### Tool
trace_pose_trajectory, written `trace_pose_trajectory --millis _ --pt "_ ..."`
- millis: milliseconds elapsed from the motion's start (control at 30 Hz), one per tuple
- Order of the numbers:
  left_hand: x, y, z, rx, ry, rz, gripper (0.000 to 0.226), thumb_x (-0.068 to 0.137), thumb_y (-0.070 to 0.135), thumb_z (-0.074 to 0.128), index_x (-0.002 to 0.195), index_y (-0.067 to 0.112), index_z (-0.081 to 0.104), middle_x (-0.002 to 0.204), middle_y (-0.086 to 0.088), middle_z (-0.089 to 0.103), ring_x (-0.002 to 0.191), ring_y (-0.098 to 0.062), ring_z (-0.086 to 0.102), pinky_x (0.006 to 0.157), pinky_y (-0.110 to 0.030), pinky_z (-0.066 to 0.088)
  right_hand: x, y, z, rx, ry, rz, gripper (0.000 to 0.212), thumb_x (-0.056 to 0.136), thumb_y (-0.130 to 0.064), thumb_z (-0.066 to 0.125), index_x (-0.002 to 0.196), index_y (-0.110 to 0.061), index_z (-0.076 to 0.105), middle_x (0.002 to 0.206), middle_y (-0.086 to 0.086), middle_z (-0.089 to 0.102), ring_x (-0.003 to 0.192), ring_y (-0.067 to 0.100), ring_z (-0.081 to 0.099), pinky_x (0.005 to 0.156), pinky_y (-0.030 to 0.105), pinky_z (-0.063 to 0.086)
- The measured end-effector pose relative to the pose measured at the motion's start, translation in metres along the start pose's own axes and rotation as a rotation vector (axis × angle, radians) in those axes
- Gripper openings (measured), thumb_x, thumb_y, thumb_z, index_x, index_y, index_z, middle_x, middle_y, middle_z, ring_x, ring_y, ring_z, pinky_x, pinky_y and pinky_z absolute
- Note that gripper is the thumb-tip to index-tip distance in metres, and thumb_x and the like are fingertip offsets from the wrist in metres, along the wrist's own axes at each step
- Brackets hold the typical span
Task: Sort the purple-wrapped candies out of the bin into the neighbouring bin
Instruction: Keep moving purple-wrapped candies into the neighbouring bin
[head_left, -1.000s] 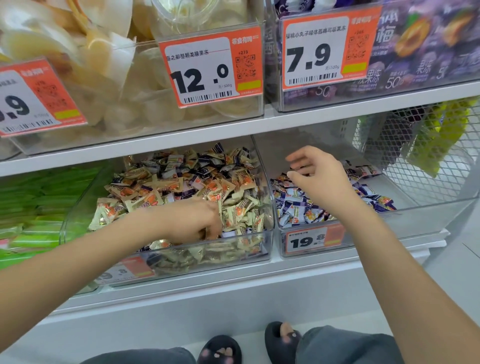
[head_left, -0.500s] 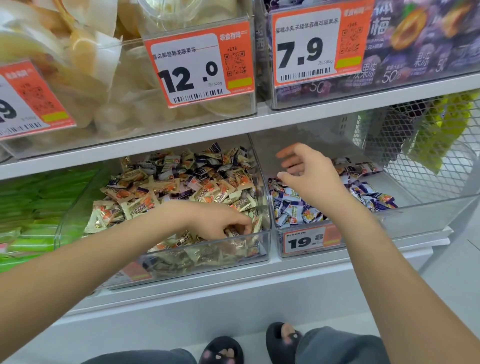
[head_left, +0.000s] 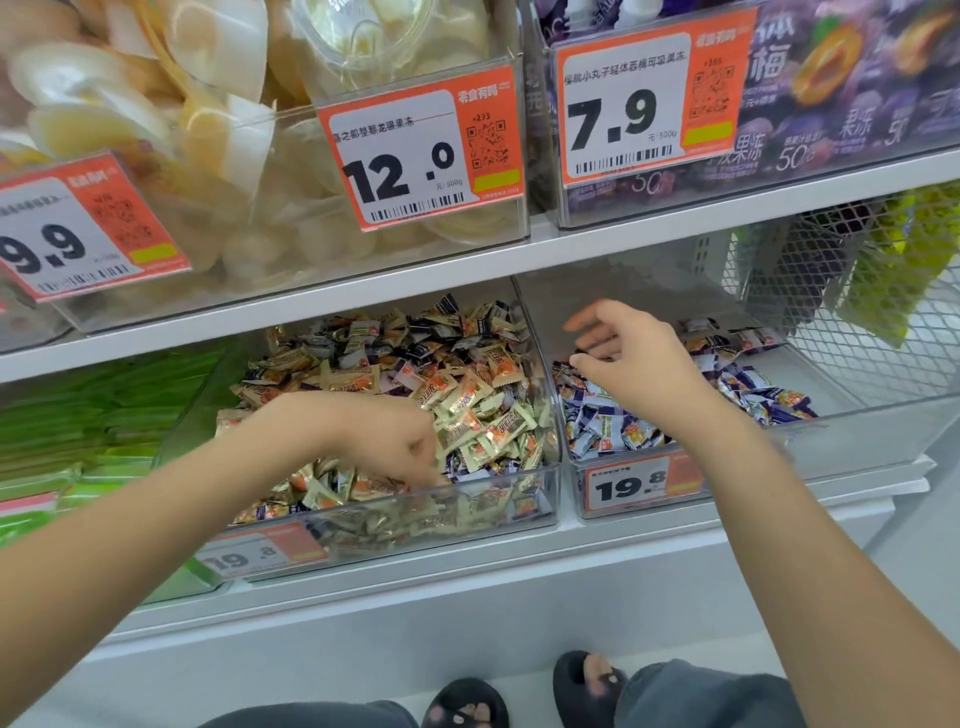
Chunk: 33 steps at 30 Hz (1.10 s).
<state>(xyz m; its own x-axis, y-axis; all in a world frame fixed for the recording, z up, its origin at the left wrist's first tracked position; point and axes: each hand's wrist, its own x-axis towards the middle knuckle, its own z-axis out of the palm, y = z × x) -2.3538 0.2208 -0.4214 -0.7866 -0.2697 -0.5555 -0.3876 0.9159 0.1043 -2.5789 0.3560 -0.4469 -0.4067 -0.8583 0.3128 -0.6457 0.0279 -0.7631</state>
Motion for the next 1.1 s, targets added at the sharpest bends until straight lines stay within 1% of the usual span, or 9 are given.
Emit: trace_pose_trajectory --millis 133,167,267,400,500,567,700,800,1100 --pt "0.036 0.027 0.011 -0.175 0.222 0.145 0.007 0.081 0.021 0.071 0.078 0.021 0.064 0.074 0.011 0.061 0.061 0.002 0.052 0.065 -0.017 0.047 0.0 -0.003 -0.001 0.02 0.012 -0.02 0.021 0.087 -0.013 0.064 0.104 -0.025 0.06 0.095 -0.005 0.061 0.088 0.009 0.059 0.074 0.018 0.045" --pt "0.044 0.033 0.013 -0.196 0.208 0.179 0.016 0.077 0.02 0.076 0.09 0.02 0.067 0.081 0.014 0.063 0.068 0.006 0.055 0.069 -0.015 0.048 0.0 -0.003 -0.002 0.019 0.018 -0.027 0.022 0.087 -0.013 0.064 0.104 -0.025 0.06 0.094 -0.006 0.061 0.088 0.008 0.059 0.074 0.017 0.044" --pt "0.06 0.04 0.014 -0.129 0.166 0.236 0.04 0.076 0.026 0.078 0.113 0.017 0.065 0.102 0.0 0.063 0.09 -0.012 0.057 0.081 -0.027 0.046 0.001 0.0 -0.005 0.003 0.022 -0.032 0.023 0.086 -0.012 0.065 0.104 -0.026 0.059 0.094 -0.007 0.061 0.087 0.006 0.059 0.071 0.013 0.042" --pt "0.064 0.036 0.015 -0.006 0.063 0.312 0.04 0.087 0.038 0.064 0.126 0.03 0.06 0.103 -0.005 0.042 0.094 -0.019 0.04 0.079 -0.029 0.035 0.003 0.005 -0.008 -0.015 0.019 -0.017 0.024 0.087 -0.013 0.065 0.104 -0.028 0.058 0.095 -0.007 0.061 0.086 0.002 0.057 0.07 0.011 0.04" --pt "0.066 0.034 0.015 0.183 0.047 0.22 0.051 0.089 0.04 0.059 0.138 0.03 0.045 0.142 -0.012 0.028 0.127 -0.031 0.031 0.103 -0.034 0.031 0.005 0.007 -0.008 -0.018 0.003 -0.011 0.025 0.086 -0.013 0.065 0.104 -0.029 0.057 0.095 -0.006 0.06 0.086 0.002 0.056 0.068 0.01 0.039" --pt "0.07 0.038 0.013 0.283 0.037 0.166 0.053 0.091 0.036 0.057 0.141 0.027 0.038 0.15 -0.015 0.019 0.133 -0.034 0.027 0.11 -0.04 0.029 0.004 0.008 -0.007 -0.025 -0.013 -0.008 0.025 0.086 -0.014 0.066 0.105 -0.029 0.057 0.096 -0.005 0.061 0.086 0.004 0.057 0.068 0.01 0.04" --pt "0.075 0.049 0.01 0.333 0.068 0.137 0.04 0.099 0.032 0.043 0.136 0.018 0.044 0.133 -0.015 0.042 0.124 -0.031 0.039 0.103 -0.036 0.034 0.002 0.008 -0.005 -0.048 -0.054 -0.009 0.028 0.085 -0.016 0.067 0.108 -0.029 0.059 0.096 -0.005 0.061 0.086 0.005 0.057 0.066 0.008 0.038" --pt "0.074 0.048 0.009 0.27 0.019 0.235 0.017 0.089 0.026 0.06 0.106 0.025 0.057 0.106 -0.005 0.048 0.105 -0.028 0.049 0.085 -0.035 0.042 0.001 0.01 -0.006 -0.05 -0.068 -0.007 0.028 0.085 -0.016 0.067 0.107 -0.031 0.058 0.095 -0.007 0.06 0.084 0.003 0.057 0.065 0.007 0.038" --pt "0.077 0.043 0.009 -0.035 -0.055 0.139 0.022 0.089 0.04 0.061 0.074 0.03 0.049 0.068 0.011 0.048 0.057 -0.005 0.042 0.051 -0.013 0.032 -0.001 0.007 -0.006 -0.054 -0.126 0.001 0.029 0.087 -0.016 0.066 0.112 -0.027 0.057 0.095 -0.007 0.058 0.085 0.008 0.057 0.069 0.018 0.043"
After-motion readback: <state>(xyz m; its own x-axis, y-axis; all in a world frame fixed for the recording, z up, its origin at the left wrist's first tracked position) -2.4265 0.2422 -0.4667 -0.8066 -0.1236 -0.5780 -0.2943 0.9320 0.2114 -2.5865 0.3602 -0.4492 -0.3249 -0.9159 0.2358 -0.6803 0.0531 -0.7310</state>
